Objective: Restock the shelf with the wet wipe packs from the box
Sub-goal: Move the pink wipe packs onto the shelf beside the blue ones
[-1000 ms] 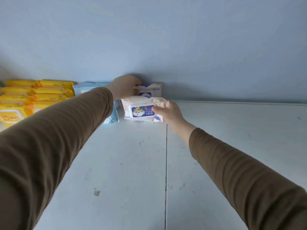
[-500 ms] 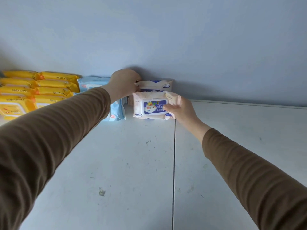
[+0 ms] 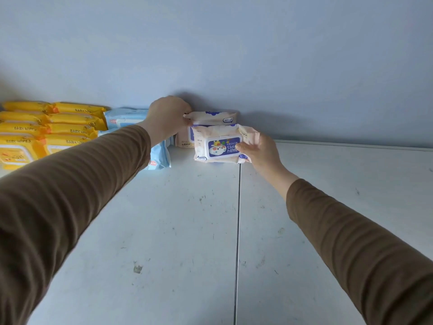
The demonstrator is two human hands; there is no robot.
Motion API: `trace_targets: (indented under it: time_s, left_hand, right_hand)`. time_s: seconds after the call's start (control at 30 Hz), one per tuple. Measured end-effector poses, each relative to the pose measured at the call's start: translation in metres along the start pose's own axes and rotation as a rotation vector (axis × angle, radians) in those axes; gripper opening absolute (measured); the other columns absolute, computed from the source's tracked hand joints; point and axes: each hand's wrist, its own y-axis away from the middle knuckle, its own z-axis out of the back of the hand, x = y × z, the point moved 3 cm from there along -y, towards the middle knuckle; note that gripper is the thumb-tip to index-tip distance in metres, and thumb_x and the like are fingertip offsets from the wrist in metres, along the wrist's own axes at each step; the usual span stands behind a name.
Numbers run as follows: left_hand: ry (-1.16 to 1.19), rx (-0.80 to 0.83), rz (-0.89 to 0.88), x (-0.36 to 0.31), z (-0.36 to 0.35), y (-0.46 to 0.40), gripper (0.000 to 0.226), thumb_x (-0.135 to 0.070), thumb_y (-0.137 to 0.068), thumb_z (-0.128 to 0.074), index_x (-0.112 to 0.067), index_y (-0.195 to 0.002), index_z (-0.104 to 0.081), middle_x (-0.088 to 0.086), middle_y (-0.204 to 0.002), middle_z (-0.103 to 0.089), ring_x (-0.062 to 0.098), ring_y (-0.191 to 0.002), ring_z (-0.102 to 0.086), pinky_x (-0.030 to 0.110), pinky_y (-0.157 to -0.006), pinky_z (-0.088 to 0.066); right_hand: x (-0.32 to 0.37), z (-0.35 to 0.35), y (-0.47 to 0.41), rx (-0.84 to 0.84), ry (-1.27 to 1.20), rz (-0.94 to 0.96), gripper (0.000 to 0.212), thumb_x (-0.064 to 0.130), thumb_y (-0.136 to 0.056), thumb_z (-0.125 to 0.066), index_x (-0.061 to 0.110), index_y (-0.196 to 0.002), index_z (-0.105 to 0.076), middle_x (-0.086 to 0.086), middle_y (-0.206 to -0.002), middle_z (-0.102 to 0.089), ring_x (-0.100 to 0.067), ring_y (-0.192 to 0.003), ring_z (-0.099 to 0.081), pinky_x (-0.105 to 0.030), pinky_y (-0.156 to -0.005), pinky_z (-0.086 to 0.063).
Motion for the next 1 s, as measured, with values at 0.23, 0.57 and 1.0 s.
trace_targets:
  time_s: [0.23,0.57,1.0]
  left_hand:
    - [-0.02,-0.148,-0.081,-0.015,0.001,0.016,0.017,-0.029,-0.083,-0.067,-0.019,-0.084,-0.054,0.006,-0.086,-0.063,0.033,-0.09,-0.058,0.034,-0.067,-0.035]
    - [-0.029,-0.182,-0.075,-0.04,-0.017,0.02,0.045,-0.037,-0.079,-0.075,-0.016,-0.112,-0.054,0.006,-0.103,-0.066,0.031,-0.101,-0.057,0.041,-0.085,-0.037]
    - [0.077,-0.307,0.046,-0.071,-0.014,0.065,0.052,-0.017,-0.078,-0.076,-0.011,-0.123,-0.051,0.012,-0.116,-0.053,0.035,-0.108,-0.047,0.044,-0.089,-0.043]
  right_hand:
    - [-0.041,0.077,0.0,-0.099,-0.245,-0.089,0.04,-0.002,-0.087,-0.068,0.023,-0.118,-0.068,0.008,-0.106,-0.076,-0.017,-0.096,-0.073,-0.043,-0.085,-0.06]
    - [-0.041,0.076,-0.012,-0.175,-0.161,-0.05,0.049,0.025,-0.076,-0.079,0.028,-0.122,-0.064,0.005,-0.117,-0.073,-0.017,-0.11,-0.068,-0.049,-0.097,-0.054]
    - [-0.035,0.092,0.03,-0.346,0.148,-0.085,0.062,0.031,-0.073,-0.081,0.014,-0.121,-0.046,-0.004,-0.119,-0.059,-0.027,-0.111,-0.056,-0.039,-0.09,-0.048]
